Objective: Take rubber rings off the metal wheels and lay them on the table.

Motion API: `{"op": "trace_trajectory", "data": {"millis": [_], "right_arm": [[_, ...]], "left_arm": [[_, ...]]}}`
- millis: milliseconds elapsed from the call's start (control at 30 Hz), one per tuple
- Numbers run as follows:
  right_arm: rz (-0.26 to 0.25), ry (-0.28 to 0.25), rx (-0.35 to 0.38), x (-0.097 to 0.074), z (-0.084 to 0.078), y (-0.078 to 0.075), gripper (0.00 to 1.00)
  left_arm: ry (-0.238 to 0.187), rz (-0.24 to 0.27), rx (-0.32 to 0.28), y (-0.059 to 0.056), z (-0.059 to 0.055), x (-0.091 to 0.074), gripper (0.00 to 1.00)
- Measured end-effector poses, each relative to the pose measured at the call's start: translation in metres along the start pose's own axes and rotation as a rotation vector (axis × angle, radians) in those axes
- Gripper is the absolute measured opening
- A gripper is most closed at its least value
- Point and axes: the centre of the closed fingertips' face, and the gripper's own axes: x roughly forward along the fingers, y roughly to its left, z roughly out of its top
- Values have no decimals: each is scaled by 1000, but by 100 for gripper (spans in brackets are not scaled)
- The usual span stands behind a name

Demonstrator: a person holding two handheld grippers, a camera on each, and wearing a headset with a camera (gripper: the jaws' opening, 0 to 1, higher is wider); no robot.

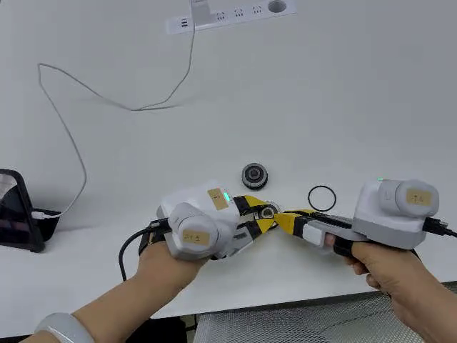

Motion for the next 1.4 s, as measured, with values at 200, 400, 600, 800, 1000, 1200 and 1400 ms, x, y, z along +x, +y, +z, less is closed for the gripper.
{"op": "trace_trajectory", "data": {"millis": [200, 400, 600, 800, 1000, 1200, 1400], "right_arm": [[26, -15, 73, 1, -1, -2, 14], [51, -12, 117, 0, -2, 0, 13], [55, -3, 108, 0, -1, 5, 11], [59, 0, 107, -3, 0, 5, 9], [66, 1, 110, 0, -1, 6, 9], [73, 1, 117, 0, 0, 5, 10], [76, -8, 108, -4, 3, 6, 9]], "left_arm": [[-2, -1, -2, 0, 0, 0, 14], [-4, -1, -3, 0, 0, 0, 14], [-4, 0, -4, 0, 0, 0, 14], [-3, 0, -4, 0, 0, 0, 14], [-3, 0, -5, 0, 0, 0, 14], [-2, 0, -4, -1, 1, 0, 14], [-1, 1, -4, -1, 1, 0, 14]]}}
